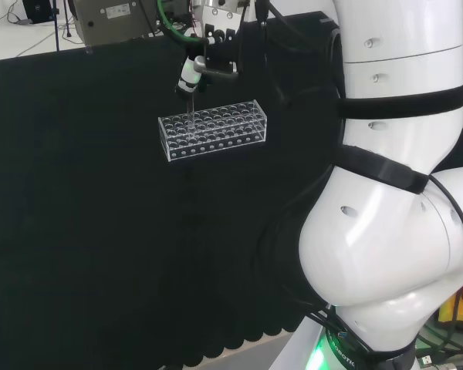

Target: Put the test tube back in the rack.

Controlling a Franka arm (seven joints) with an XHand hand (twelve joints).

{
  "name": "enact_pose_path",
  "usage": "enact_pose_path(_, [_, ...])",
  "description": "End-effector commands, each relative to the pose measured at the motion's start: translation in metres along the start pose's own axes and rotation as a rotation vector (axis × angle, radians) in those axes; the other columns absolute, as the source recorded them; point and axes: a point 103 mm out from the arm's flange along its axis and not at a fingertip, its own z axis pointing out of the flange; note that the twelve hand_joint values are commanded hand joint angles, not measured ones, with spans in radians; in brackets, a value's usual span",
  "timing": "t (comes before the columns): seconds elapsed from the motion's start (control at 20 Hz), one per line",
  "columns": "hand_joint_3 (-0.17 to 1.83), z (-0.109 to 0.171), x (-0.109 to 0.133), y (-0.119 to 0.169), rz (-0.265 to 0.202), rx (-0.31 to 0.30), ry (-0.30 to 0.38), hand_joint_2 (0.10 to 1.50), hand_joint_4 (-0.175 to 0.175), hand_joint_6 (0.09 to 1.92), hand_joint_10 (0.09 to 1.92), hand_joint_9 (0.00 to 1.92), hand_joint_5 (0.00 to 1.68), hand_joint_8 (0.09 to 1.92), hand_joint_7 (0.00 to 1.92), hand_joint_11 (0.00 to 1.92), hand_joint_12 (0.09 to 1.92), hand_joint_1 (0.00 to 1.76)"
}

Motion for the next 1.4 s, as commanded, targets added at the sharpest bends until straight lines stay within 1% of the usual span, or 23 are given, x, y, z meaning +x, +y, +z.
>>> enact_pose_path(0.05, [0.67, 0.007, 0.001, 0.003, 0.001, 0.013, 0.006, 0.59, -0.175, 0.34, 0.09, 1.53, 1.36, 0.63, 1.45, 0.80, 1.25, 1.44])
enact_pose_path(0.35, [0.67, 0.009, 0.001, 0.005, -0.002, 0.027, 0.003, 0.59, -0.175, 0.34, 0.09, 1.53, 1.36, 0.63, 1.45, 0.80, 1.25, 1.44])
enact_pose_path(0.8, [0.67, 0.030, 0.002, 0.012, 0.003, 0.055, -0.001, 0.59, -0.175, 0.34, 0.09, 1.53, 1.36, 0.63, 1.45, 0.80, 1.25, 1.44])
enact_pose_path(1.25, [0.67, 0.043, 0.001, 0.016, -0.004, 0.076, 0.001, 0.59, -0.175, 0.34, 0.09, 1.53, 1.37, 0.63, 1.46, 0.80, 1.25, 1.44])
enact_pose_path(1.4, [0.67, 0.042, 0.000, 0.016, -0.005, 0.079, 0.005, 0.59, -0.175, 0.34, 0.09, 1.53, 1.37, 0.63, 1.46, 0.80, 1.25, 1.44])
